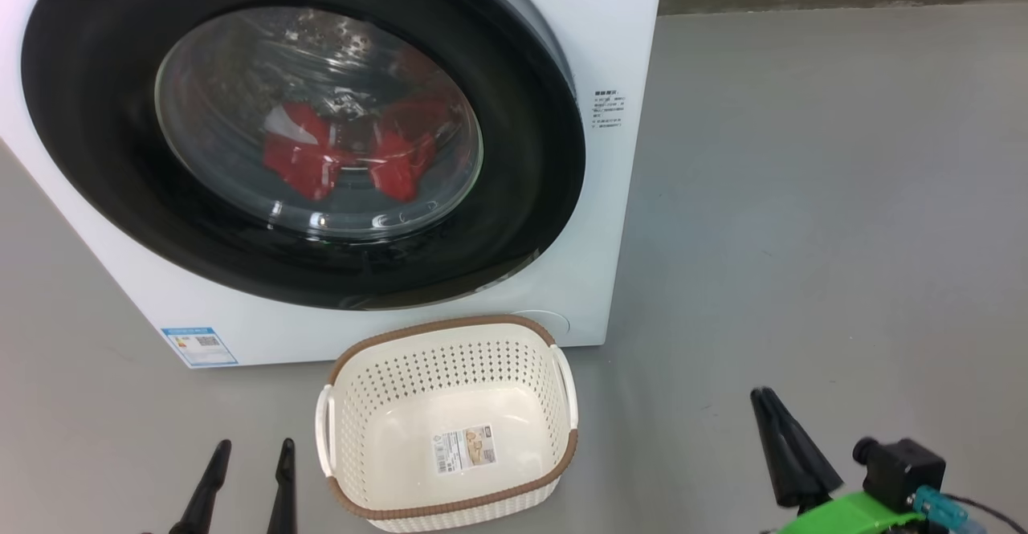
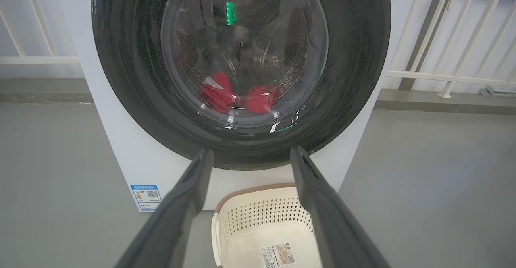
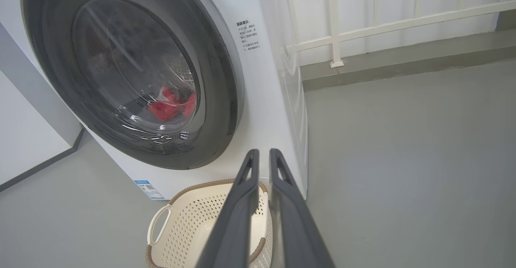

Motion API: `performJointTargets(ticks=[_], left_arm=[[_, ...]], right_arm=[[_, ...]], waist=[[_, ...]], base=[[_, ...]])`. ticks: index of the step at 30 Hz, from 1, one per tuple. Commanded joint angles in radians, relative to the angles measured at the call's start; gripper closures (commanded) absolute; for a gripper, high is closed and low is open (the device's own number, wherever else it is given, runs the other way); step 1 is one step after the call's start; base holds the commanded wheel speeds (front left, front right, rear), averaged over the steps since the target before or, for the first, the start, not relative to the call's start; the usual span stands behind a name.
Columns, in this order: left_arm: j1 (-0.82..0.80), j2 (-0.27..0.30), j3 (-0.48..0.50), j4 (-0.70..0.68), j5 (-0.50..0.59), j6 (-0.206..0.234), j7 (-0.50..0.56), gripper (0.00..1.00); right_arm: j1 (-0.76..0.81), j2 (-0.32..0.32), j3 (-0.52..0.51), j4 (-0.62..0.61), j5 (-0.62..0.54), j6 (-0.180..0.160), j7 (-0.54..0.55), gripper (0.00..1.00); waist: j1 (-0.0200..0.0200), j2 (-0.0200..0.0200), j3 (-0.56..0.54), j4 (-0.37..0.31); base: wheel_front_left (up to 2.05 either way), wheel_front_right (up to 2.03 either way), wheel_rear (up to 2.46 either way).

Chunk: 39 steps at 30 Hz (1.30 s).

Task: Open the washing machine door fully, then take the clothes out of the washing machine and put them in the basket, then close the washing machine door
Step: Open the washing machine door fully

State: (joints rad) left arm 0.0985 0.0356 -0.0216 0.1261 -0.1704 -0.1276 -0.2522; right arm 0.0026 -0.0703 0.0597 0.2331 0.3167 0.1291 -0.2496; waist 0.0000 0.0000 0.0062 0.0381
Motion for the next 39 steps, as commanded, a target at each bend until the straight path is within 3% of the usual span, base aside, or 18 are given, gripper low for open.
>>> performJointTargets(ticks=[1,12,29,39], left_arm=[[-0.032,0.015,0.028,-0.019,-0.005,-0.003,-0.010,0.00],[-0.060,0.015,0.009,-0.023,-0.003,-0.003,-0.010,0.00],[-0.125,0.030,-0.002,-0.035,-0.018,-0.003,-0.010,0.00],[-0.169,0.034,-0.007,-0.035,-0.031,-0.003,-0.010,0.00]], right_arm=[[-0.052,-0.003,0.033,-0.021,0.026,0.002,-0.012,1.00],[-0.244,0.002,0.066,-0.003,0.175,0.002,-0.012,1.00],[-0.523,-0.023,0.064,0.072,0.212,0.002,-0.012,1.00],[-0.709,-0.020,0.074,0.145,0.295,0.002,-0.012,1.00]], waist=[[0.0000,0.0000,0.001,0.001],[0.0000,0.0000,0.032,0.012],[0.0000,0.0000,0.124,0.042],[0.0000,0.0000,0.182,0.062]], base=[[0.00,0.00,0.00],[0.00,0.00,0.00],[0.00,0.00,0.00],[0.00,0.00,0.00]])
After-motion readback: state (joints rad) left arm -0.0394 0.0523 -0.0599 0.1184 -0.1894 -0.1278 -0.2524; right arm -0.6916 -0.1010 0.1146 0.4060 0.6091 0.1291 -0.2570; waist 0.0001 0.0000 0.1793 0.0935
